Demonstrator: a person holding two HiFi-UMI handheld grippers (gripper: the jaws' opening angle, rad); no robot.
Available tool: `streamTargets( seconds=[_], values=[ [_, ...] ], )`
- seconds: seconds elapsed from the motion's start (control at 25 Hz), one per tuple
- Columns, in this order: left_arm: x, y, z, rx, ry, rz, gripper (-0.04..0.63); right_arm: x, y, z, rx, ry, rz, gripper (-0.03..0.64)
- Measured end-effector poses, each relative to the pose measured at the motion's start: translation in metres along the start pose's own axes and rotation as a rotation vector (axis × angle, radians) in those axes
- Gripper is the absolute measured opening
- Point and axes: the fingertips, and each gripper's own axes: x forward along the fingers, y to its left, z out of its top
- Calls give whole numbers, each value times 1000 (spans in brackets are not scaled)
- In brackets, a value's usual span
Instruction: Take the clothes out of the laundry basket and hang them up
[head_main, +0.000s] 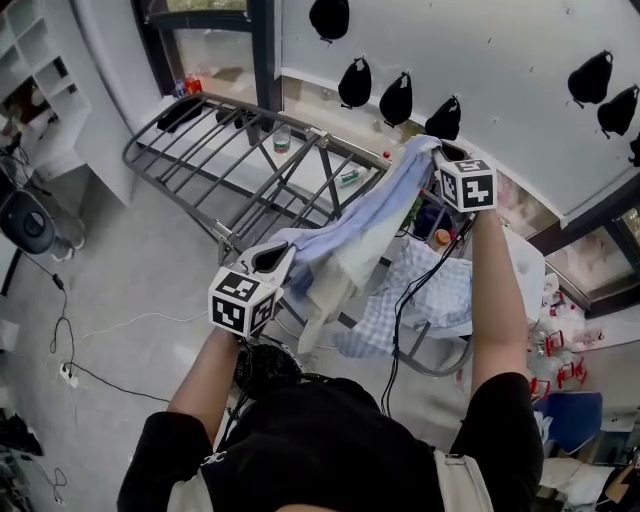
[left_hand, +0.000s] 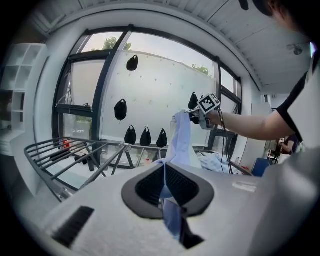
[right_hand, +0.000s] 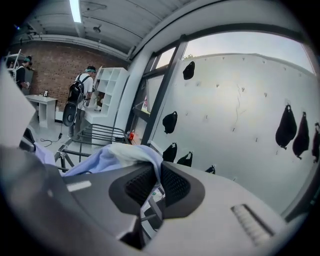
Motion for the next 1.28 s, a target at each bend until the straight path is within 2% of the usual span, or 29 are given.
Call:
streamTargets(
  seconds=[0.4, 0.6, 0.64, 0.72, 0.84, 0.96, 1.08, 1.2, 1.28],
  values=[
    [52, 8, -45, -35, 162, 31, 15, 74, 5, -121, -109, 252, 71, 46],
    [61, 18, -64, -61, 215, 70, 17, 85, 17, -160, -158, 313, 106, 51],
    [61, 21, -66, -66, 220, 82, 18, 85, 19, -165, -158, 324, 113, 68],
    [62, 25, -69, -69, 219, 95, 58, 84, 22, -172, -171, 345, 129, 161],
    [61, 25, -68, -71, 201, 93, 140, 80, 27, -179, -181, 366, 159, 205],
    [57, 27, -60, -62, 151, 102, 175, 74, 30, -182, -157, 361, 157, 207],
    [51, 28, -46, -50, 82, 109, 181, 64, 33, -173, -118, 309, 150, 202],
    [41, 23, -31, -49, 11, 94, 173, 45, 39, -146, -29, 202, 138, 144],
    [30, 19, -23, -50, -32, 81, 141, 25, 47, -120, 40, 101, 130, 44]
  ],
)
